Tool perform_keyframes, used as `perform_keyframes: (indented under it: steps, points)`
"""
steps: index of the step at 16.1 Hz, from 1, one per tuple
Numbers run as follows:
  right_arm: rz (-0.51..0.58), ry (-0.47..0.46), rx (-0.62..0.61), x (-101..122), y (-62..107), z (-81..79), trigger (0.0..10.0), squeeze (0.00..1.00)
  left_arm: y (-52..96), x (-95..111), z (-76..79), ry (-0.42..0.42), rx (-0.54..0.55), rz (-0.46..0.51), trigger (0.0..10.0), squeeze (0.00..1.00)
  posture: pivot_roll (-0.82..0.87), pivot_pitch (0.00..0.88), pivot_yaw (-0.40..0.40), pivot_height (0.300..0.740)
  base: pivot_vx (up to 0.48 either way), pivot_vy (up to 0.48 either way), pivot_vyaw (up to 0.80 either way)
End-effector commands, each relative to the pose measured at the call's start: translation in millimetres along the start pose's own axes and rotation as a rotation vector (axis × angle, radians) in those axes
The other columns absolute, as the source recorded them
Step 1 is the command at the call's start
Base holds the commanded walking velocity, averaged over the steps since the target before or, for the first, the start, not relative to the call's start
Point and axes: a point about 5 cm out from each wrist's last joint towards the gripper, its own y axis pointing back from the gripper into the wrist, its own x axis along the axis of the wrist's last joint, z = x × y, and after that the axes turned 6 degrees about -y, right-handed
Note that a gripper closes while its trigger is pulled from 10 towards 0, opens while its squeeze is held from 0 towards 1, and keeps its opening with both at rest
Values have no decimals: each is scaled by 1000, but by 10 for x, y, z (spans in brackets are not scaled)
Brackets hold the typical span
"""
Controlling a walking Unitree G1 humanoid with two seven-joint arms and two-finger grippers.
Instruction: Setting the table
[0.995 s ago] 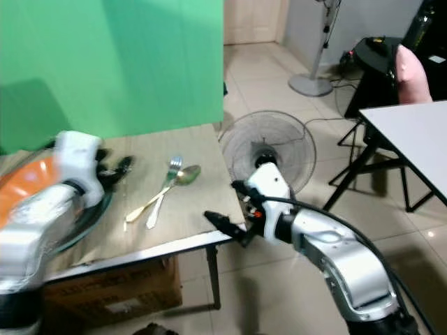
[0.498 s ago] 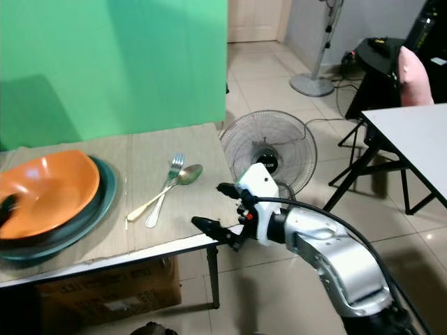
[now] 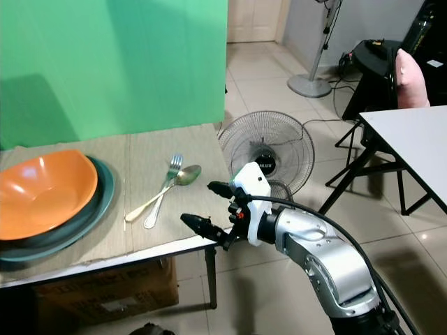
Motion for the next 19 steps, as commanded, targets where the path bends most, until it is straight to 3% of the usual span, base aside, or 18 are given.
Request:
perform_keyframes:
  steps: [1,2,5,6,8,11,12,13,15,16,19]
  points:
    - [1,5,8,20,11,5,10000,1000,-6,-6,8,57,-66,5,10000,412,-17,4,27,740,0,0,0]
    - [1,10,15,25,5,2,10000,1000,-21,-8,49,117,-156,27,10000,0,-18,1,27,740,0,0,0]
    - [2,26,10,39,-1,4,10000,1000,-76,-8,56,233,-264,37,10000,0,-21,0,33,740,0,0,0]
    - [1,28,13,39,6,0,10000,949,-107,-46,33,286,-276,8,10000,0,-22,0,39,740,0,0,0]
    - [-3,34,29,36,19,-19,10000,0,-188,-133,-48,350,-245,-34,10000,0,-24,0,44,740,0,0,0]
    - [0,35,33,37,28,-27,10000,0,-223,-113,-42,437,-295,2,10000,0,-27,0,48,740,0,0,0]
    - [1,35,35,39,29,-30,10000,0,-226,-107,-39,447,-305,8,9059,0,-27,0,48,740,0,0,0]
    - [3,38,57,44,31,-53,10000,0,-233,-97,-35,458,-324,10,5176,0,-26,0,48,740,0,0,0]
    - [-2,48,128,48,49,-124,10000,0,-242,-92,-31,474,-340,12,549,0,-25,0,48,740,0,0,0]
    - [-6,55,163,49,59,-154,10000,0,-245,-92,-30,474,-343,9,0,0,-25,0,48,740,0,0,0]
    - [-12,64,258,63,96,-223,10000,0,-278,-137,-3,490,-360,-30,0,0,-23,0,48,740,0,0,0]
